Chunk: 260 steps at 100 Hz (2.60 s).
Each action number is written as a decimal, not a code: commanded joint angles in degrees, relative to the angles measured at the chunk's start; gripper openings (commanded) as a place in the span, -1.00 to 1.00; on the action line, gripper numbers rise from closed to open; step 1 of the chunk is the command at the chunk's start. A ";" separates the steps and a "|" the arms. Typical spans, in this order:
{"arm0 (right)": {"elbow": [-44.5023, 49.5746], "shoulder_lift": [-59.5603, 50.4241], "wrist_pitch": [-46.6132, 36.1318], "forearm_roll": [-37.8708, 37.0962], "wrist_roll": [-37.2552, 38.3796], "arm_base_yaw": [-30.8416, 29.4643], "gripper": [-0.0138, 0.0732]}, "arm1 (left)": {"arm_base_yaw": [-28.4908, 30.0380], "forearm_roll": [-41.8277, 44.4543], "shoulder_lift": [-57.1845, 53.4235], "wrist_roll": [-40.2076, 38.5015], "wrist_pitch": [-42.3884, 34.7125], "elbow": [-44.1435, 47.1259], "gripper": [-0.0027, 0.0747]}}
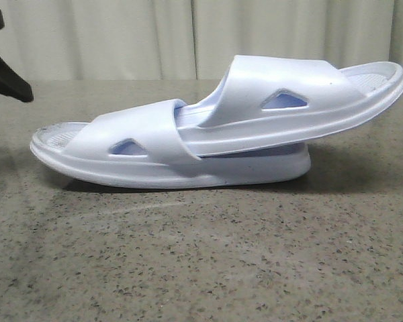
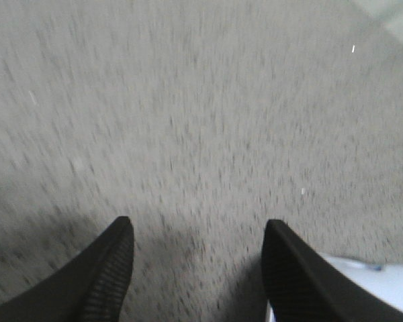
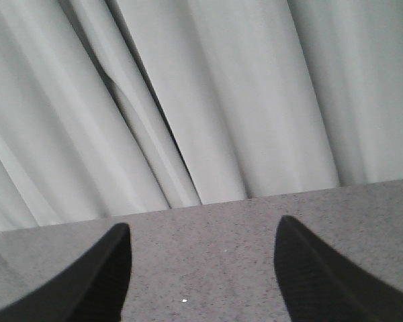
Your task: Insert blue slippers together front up
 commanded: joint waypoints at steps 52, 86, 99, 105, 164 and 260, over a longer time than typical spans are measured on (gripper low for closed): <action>12.67 -17.82 -9.42 -17.70 -0.74 -0.05 0.22 | -0.53 6.43 -39.36 15.59 -9.08 4.35 0.03; 23.26 -36.21 -1.78 -18.86 -0.74 -0.05 0.22 | -0.53 10.82 -59.66 15.59 -9.72 16.15 0.02; 25.26 -39.43 0.93 -18.86 -0.74 -0.05 0.22 | -0.53 10.94 -62.57 15.59 -9.72 19.75 0.02; 25.91 -39.72 1.07 -18.95 -0.74 -0.05 0.22 | -0.53 10.94 -62.94 15.59 -9.72 20.85 0.02; 27.29 -39.83 -1.25 -18.95 -0.74 -0.05 -0.92 | -0.53 10.81 -62.94 15.59 -9.74 23.65 -0.89; 27.29 -39.83 -1.29 -18.95 -0.74 -0.05 -0.93 | -0.53 8.97 -62.94 15.59 -8.10 23.77 -0.89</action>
